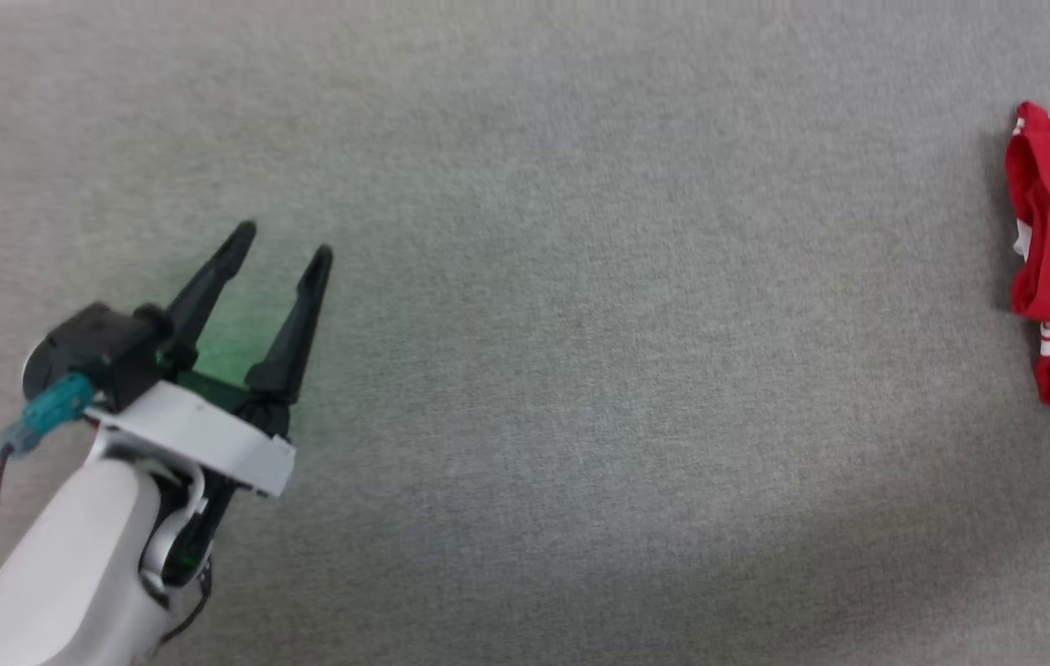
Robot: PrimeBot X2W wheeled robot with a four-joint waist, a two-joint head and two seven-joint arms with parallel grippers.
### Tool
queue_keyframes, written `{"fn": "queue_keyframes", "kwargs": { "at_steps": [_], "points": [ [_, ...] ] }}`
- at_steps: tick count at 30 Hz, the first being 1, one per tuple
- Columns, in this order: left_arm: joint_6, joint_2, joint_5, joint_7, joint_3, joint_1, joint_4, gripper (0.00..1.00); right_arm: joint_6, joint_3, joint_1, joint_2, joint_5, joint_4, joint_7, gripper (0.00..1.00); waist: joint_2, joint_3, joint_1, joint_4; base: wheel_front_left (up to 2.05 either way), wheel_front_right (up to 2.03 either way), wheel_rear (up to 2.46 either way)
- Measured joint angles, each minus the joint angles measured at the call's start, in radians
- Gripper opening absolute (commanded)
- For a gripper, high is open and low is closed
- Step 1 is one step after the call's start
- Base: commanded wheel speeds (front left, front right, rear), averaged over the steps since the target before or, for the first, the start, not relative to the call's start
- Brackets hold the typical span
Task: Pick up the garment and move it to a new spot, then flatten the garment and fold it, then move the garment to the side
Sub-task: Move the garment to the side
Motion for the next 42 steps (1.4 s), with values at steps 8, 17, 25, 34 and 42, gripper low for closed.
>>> {"fn": "queue_keyframes", "kwargs": {
  "at_steps": [8,17,25,34,42],
  "points": [
    [0.022,0.003,-0.015,-0.005,0.051,0.108,0.002,1.00,0.000,0.002,0.076,0.007,0.092,-0.029,-0.126,1.00,0.0000,-0.084,0.0000,0.045,0.00,0.00,0.00],
    [0.044,-0.023,-0.001,-0.009,0.147,0.262,-0.034,1.00,0.000,-0.016,0.227,0.052,0.152,-0.118,-0.221,1.00,0.0000,-0.195,0.0000,0.106,0.00,0.00,0.00],
    [0.044,-0.054,0.022,-0.009,0.240,0.401,-0.063,1.00,0.000,-0.142,0.432,0.092,0.117,-0.354,-0.229,1.00,0.0000,-0.305,0.0000,0.151,0.00,0.00,0.00],
    [0.034,-0.085,0.081,-0.009,0.313,0.501,-0.081,1.00,0.000,-0.334,0.704,0.205,0.000,-0.584,-0.229,1.00,0.0000,-0.400,0.0000,0.195,0.00,0.00,0.00],
    [0.011,-0.109,0.131,-0.009,0.357,0.534,-0.086,1.00,0.000,-0.443,0.873,0.321,-0.096,-0.737,-0.229,1.00,0.0000,-0.438,0.0000,0.221,0.00,0.00,0.00]
  ]
}}
